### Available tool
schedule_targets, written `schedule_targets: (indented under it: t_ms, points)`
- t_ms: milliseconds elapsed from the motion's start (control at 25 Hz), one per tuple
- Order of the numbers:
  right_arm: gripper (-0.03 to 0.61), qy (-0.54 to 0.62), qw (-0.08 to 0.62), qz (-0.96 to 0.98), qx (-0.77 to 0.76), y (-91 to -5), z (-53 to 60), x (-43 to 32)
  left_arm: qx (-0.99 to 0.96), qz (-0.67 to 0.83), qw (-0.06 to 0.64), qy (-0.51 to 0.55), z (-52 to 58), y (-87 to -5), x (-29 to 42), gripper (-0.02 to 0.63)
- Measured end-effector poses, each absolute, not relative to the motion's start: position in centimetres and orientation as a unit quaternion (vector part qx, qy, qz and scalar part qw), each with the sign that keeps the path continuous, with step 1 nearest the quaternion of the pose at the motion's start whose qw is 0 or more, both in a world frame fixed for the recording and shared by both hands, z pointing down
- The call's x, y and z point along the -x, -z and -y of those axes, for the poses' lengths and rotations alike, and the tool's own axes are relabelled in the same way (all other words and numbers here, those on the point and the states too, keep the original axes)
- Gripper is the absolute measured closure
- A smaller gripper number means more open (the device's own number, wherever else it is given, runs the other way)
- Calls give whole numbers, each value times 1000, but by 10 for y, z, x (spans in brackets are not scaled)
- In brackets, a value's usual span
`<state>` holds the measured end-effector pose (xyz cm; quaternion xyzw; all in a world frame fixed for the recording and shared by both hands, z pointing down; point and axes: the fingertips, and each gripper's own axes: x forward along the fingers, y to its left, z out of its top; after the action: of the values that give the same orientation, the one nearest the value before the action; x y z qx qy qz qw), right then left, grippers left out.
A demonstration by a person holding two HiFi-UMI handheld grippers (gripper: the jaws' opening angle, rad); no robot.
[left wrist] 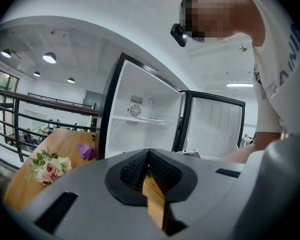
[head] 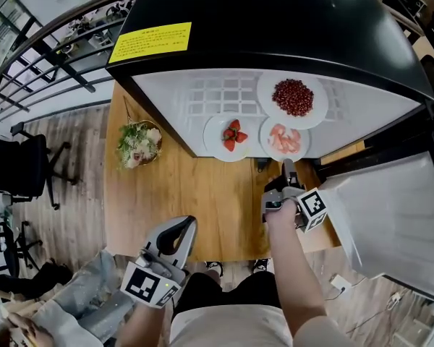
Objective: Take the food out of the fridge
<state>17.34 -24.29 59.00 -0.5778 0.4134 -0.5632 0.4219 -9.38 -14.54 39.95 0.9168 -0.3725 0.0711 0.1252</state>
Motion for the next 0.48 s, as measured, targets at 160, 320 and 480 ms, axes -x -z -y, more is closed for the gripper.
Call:
schedule_targets:
  t_ms: [160,320,480]
  points:
    - [522,562,422,-415,578,-592,247,-177,-918,369,124,-72,146,-402,91,604]
    - [546,560,426,-414,577,-589,249,-179,-917,371,128,-75,145,-404,92,604]
    - [551,560,438,-411,571,-588,248,-180,-918,367,130,-77,141,-406,89,604]
